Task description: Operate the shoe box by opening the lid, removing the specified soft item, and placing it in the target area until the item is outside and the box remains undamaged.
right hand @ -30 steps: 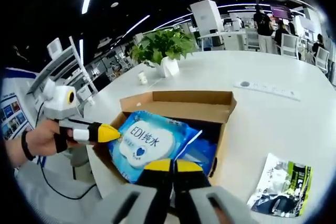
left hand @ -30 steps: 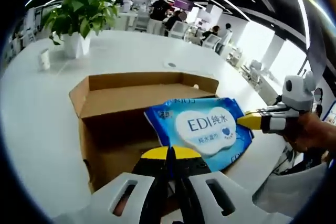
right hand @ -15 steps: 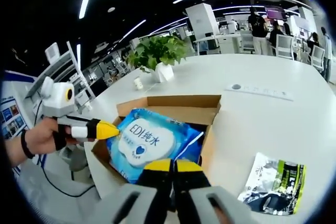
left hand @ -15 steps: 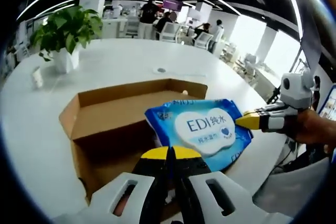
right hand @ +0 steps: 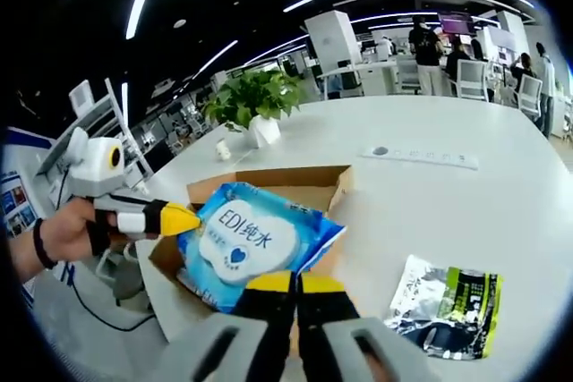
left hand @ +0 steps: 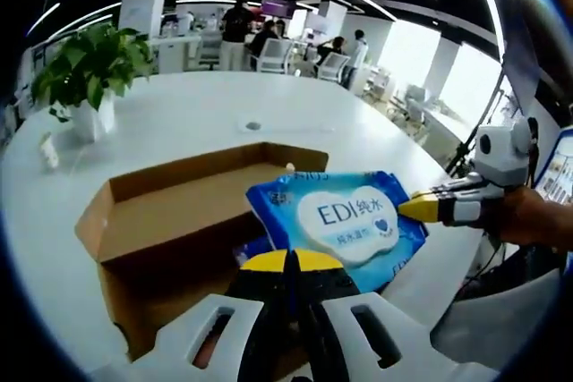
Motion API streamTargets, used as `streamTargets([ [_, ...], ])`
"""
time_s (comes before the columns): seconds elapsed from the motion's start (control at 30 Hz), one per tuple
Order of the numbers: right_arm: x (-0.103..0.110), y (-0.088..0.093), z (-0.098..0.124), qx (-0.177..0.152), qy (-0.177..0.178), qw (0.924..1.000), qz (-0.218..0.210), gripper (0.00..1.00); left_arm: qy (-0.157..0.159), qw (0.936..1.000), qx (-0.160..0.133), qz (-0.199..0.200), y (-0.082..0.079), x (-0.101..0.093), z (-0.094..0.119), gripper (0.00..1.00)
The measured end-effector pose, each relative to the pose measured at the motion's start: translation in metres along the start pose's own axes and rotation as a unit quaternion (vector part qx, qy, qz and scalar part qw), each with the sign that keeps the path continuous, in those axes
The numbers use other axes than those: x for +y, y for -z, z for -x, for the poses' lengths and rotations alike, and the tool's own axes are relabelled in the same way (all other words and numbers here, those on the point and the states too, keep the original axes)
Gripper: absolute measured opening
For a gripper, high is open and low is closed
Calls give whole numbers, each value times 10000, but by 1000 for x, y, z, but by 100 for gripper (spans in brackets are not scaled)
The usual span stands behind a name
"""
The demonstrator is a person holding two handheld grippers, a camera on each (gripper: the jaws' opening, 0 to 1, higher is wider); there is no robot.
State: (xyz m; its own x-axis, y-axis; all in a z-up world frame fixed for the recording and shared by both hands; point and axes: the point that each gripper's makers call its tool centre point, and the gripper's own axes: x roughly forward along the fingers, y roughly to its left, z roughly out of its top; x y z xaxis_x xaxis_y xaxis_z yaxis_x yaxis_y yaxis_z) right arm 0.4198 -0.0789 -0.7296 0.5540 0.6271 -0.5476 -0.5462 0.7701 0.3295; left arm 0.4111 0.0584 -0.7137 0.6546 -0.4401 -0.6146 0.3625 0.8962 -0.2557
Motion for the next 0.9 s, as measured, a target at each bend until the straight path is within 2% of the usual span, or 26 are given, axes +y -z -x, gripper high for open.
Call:
streamTargets([
  [0.9, -64, 16, 56, -200, 546, 9974, -421, 0, 592, 9968, 230, -487, -13, -74, -46, 0],
])
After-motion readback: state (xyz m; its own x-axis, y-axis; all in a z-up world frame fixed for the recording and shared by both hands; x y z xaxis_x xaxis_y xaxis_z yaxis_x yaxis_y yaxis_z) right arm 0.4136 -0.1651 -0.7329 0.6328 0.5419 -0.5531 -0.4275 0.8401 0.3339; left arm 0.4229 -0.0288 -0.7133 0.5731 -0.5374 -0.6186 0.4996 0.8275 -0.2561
